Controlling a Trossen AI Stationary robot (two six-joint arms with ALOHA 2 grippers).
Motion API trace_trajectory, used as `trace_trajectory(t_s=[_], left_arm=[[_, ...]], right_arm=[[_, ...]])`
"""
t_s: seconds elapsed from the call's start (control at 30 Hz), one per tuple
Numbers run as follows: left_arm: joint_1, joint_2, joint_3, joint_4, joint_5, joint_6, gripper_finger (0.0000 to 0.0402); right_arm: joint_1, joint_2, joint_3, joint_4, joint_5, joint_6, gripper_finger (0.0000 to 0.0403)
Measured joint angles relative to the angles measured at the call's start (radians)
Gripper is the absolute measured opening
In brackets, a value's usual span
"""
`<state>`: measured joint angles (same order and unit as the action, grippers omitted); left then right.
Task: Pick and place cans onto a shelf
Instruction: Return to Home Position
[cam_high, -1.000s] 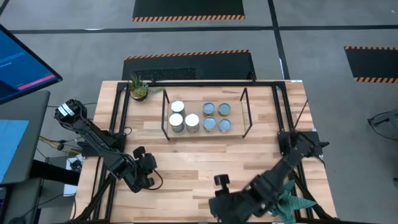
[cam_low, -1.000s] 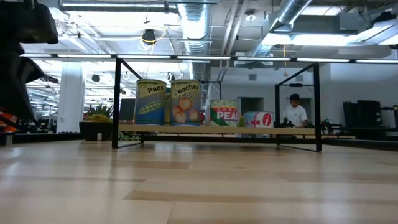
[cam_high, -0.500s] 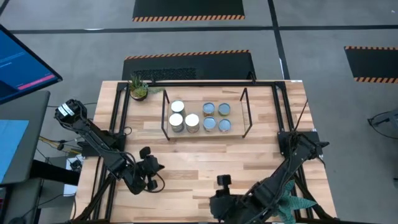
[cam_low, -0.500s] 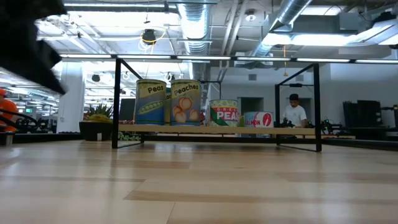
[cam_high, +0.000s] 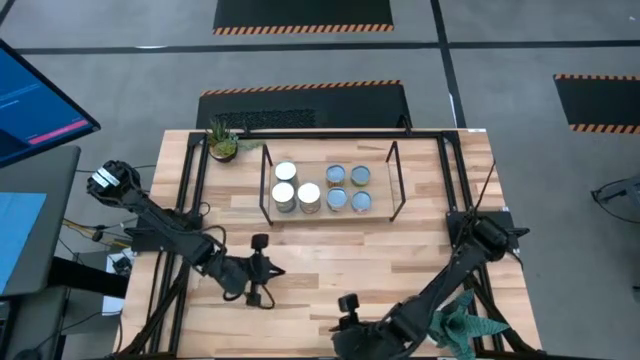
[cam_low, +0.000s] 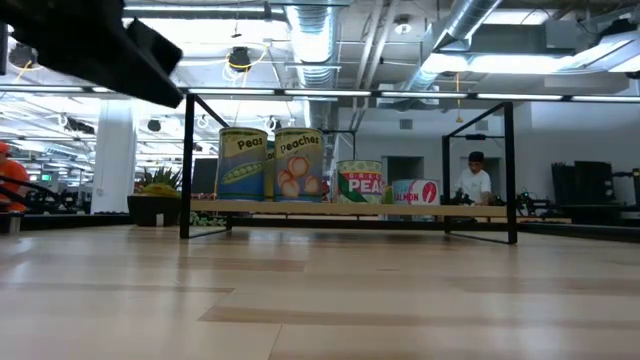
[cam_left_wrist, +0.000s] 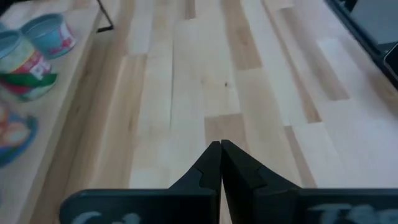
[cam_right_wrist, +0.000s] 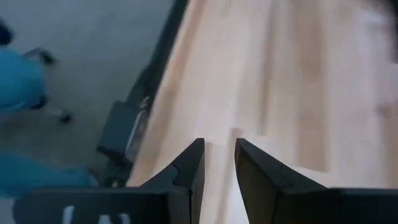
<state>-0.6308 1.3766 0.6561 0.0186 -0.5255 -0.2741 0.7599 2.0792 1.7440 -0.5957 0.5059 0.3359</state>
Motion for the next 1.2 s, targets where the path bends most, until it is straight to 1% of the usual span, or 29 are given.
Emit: trace_trajectory(t_s=[0.07,0.17,0.23,0.3,0.4,0.5,0.6,0.67,0.77,0.87,0.97,1.07,1.2], left_arm=[[0.034,0.0,-0.038,0.072,0.04,0.028,0.0],[0.08,0.0,-0.137,0.208,0.129,0.02,0.0],[0.103,-0.002,-0.212,0.339,0.194,0.007,0.0],[0.124,-0.016,-0.292,0.486,0.233,0.009,0.0],[0.149,-0.05,-0.4,0.698,0.256,0.026,0.0],[0.171,-0.106,-0.486,0.796,0.259,0.02,0.0],[0.193,-0.177,-0.543,0.819,0.248,-0.006,0.0],[0.206,-0.222,-0.568,0.82,0.247,-0.015,0.0],[0.218,-0.278,-0.583,0.818,0.229,-0.015,0.0],[0.221,-0.323,-0.587,0.812,0.226,0.008,0.0],[0.221,-0.346,-0.587,0.793,0.225,0.022,0.0],[0.223,-0.353,-0.587,0.78,0.208,0.026,0.0],[0.241,-0.352,-0.587,0.74,0.194,-0.014,0.0]], right_arm=[[-0.021,0.0,-0.048,0.056,-0.052,-0.019,0.0113],[-0.053,-0.006,-0.111,0.091,-0.063,0.019,0.0113],[-0.077,-0.033,-0.153,0.104,-0.064,0.054,0.0113],[-0.098,-0.084,-0.202,0.114,-0.068,0.065,0.0113],[-0.119,-0.187,-0.306,0.177,-0.077,0.055,0.0113],[-0.129,-0.324,-0.469,0.326,-0.089,-0.007,0.0113],[-0.137,-0.471,-0.691,0.601,-0.132,-0.087,0.0113],[-0.149,-0.559,-0.862,0.822,-0.192,-0.133,0.0113],[-0.191,-0.664,-1.104,1.153,-0.324,-0.175,0.0113],[-0.263,-0.749,-1.285,1.381,-0.442,-0.155,0.0113],[-0.341,-0.82,-1.404,1.466,-0.527,-0.15,0.0113],[-0.414,-0.891,-1.483,1.476,-0.535,-0.163,0.0113],[-0.502,-0.958,-1.556,1.47,-0.536,-0.187,0.0113]])
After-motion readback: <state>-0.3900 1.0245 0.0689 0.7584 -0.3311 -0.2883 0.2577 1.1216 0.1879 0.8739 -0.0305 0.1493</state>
